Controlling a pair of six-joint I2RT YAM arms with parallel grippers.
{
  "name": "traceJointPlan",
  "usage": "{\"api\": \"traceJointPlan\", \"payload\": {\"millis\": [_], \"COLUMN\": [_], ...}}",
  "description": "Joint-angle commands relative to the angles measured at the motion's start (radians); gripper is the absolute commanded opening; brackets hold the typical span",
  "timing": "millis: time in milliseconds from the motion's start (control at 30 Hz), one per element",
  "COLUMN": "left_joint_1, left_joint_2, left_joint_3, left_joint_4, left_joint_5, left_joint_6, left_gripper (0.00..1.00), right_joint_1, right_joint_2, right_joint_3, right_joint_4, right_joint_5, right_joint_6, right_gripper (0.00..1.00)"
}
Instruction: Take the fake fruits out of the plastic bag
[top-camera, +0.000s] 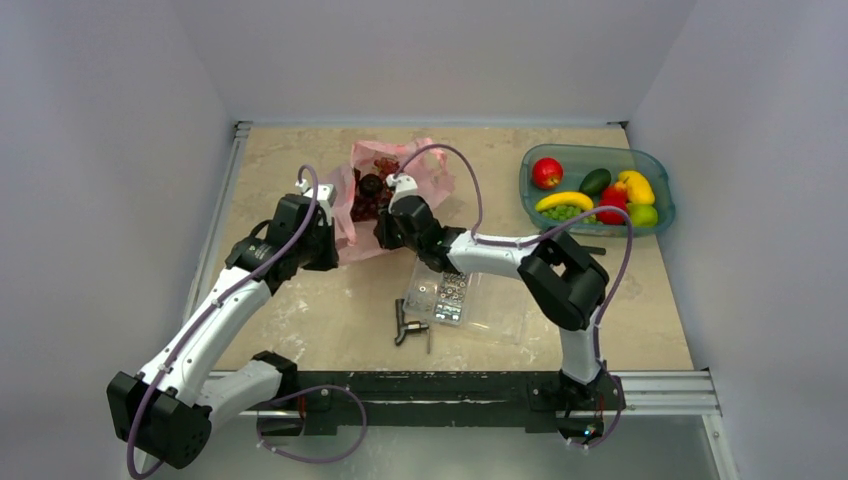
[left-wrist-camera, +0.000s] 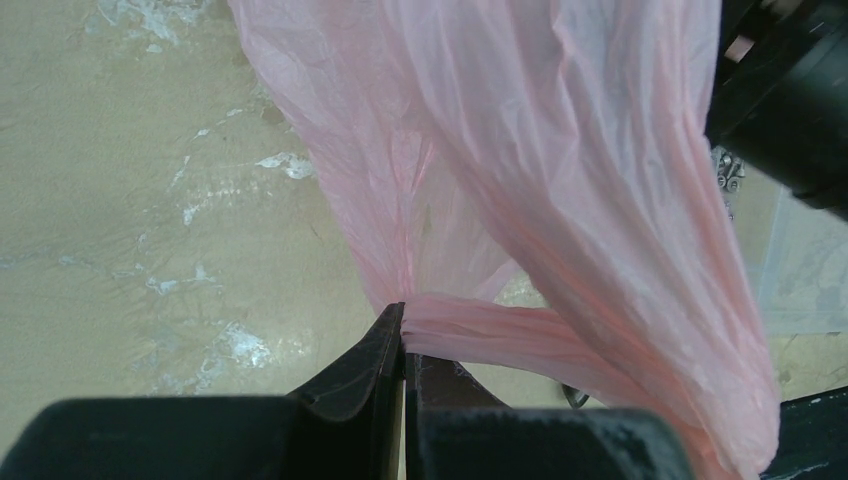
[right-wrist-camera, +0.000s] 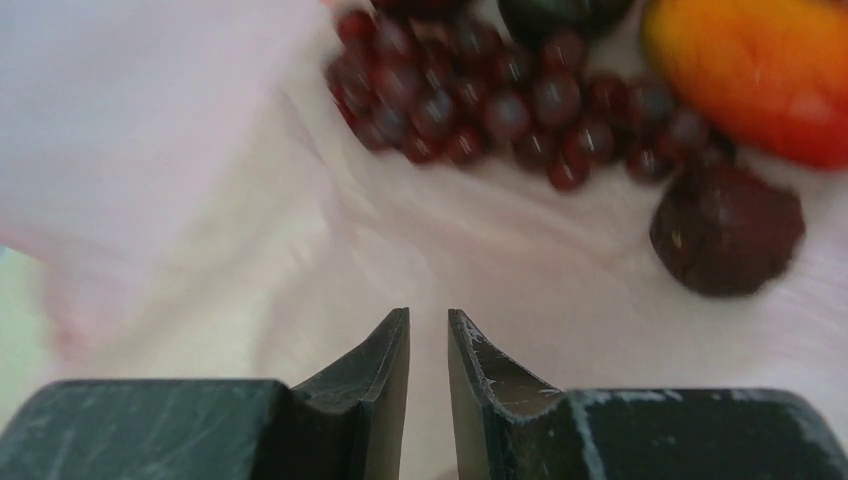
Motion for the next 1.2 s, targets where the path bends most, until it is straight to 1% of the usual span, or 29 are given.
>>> {"api": "traceJointPlan", "payload": {"millis": [0, 100, 233, 400, 600, 800, 1033, 1133, 1167], "left_joint_1": [0.001, 0.000, 0.001, 0.001, 0.000, -0.001, -0.001, 0.000, 0.000], "left_joint_2": [0.001, 0.008, 0.039, 0.044, 0.029, 0.020, 0.017, 0.017, 0.017], "left_joint_3": [-0.001, -0.002, 0.005, 0.009, 0.006, 0.007, 0.007, 0.009, 0.008], "left_joint_4": [0.002, 0.005, 0.004, -0.003, -0.004, -0.005, -0.003, -0.001, -0.001], "left_joint_5": [-0.027, -0.028, 0.017, 0.021, 0.003, -0.007, -0.010, -0.009, -0.008], "left_joint_6": [0.006, 0.004, 0.003, 0.003, 0.006, 0.008, 0.008, 0.008, 0.008], "left_gripper": [0.00, 0.00, 0.00, 0.00, 0.00, 0.00, 0.00, 0.00, 0.00], "right_joint_1": [0.020, 0.022, 0.022, 0.020, 0.006, -0.014, -0.025, -0.026, -0.026], "right_joint_2": [-0.006, 0.007, -0.012, 0.009, 0.106, 0.229, 0.308, 0.359, 0.377], "right_joint_3": [-0.120, -0.145, -0.125, -0.006, 0.184, 0.350, 0.407, 0.450, 0.464], "right_joint_4": [0.141, 0.144, 0.123, 0.063, -0.033, -0.108, -0.087, -0.096, -0.099], "right_joint_5": [0.041, 0.022, 0.036, 0.073, 0.143, 0.171, 0.157, 0.178, 0.190], "right_joint_6": [0.050, 0.056, 0.052, 0.009, 0.005, -0.023, -0.126, -0.172, -0.185], "right_gripper": [0.20, 0.20, 0.21, 0.27, 0.45, 0.66, 0.91, 0.98, 0.99]}}
